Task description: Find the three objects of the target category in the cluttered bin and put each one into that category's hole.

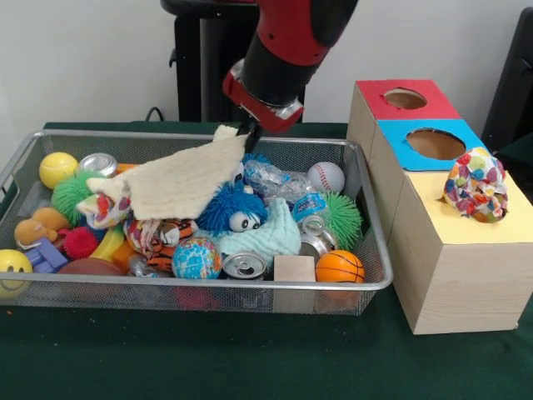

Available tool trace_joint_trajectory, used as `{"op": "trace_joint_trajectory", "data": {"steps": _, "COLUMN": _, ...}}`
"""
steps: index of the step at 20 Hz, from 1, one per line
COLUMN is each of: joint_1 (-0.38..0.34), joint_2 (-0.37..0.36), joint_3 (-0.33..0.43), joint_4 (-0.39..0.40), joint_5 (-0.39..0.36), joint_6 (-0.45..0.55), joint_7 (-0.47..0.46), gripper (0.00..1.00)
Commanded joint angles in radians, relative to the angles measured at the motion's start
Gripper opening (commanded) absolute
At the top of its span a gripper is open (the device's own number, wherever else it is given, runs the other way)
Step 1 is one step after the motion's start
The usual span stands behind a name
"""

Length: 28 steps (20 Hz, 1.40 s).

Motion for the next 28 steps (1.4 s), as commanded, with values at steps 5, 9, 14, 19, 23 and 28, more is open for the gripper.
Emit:
{"op": "trace_joint_trajectory", "data": {"steps": 5, "joint_1": 0.038, "joint_2": 0.051, "joint_3": 0.094, "joint_4": 0.133, "joint_5": 0.202, "joint_6": -0.057, "joint_7": 0.299, "gripper": 0.0}}
{"op": "trace_joint_trajectory", "data": {"steps": 9, "joint_1": 0.011, "joint_2": 0.071, "joint_3": 0.147, "joint_4": 0.144, "joint_5": 0.252, "joint_6": -0.247, "joint_7": 0.253, "gripper": 0.0}}
{"op": "trace_joint_trajectory", "data": {"steps": 14, "joint_1": 0.038, "joint_2": 0.075, "joint_3": 0.161, "joint_4": 0.128, "joint_5": 0.307, "joint_6": -0.318, "joint_7": 0.256, "gripper": 0.0}}
{"op": "trace_joint_trajectory", "data": {"steps": 19, "joint_1": 0.052, "joint_2": 0.112, "joint_3": 0.22, "joint_4": 0.036, "joint_5": 0.374, "joint_6": -0.376, "joint_7": 0.228, "gripper": 0.0}}
{"op": "trace_joint_trajectory", "data": {"steps": 23, "joint_1": 0.095, "joint_2": 0.142, "joint_3": 0.191, "joint_4": -0.044, "joint_5": 0.411, "joint_6": -0.282, "joint_7": 0.243, "gripper": 0.0}}
{"op": "trace_joint_trajectory", "data": {"steps": 28, "joint_1": 0.115, "joint_2": 0.155, "joint_3": 0.18, "joint_4": -0.046, "joint_5": 0.478, "joint_6": -0.235, "joint_7": 0.3, "gripper": 1.0}}
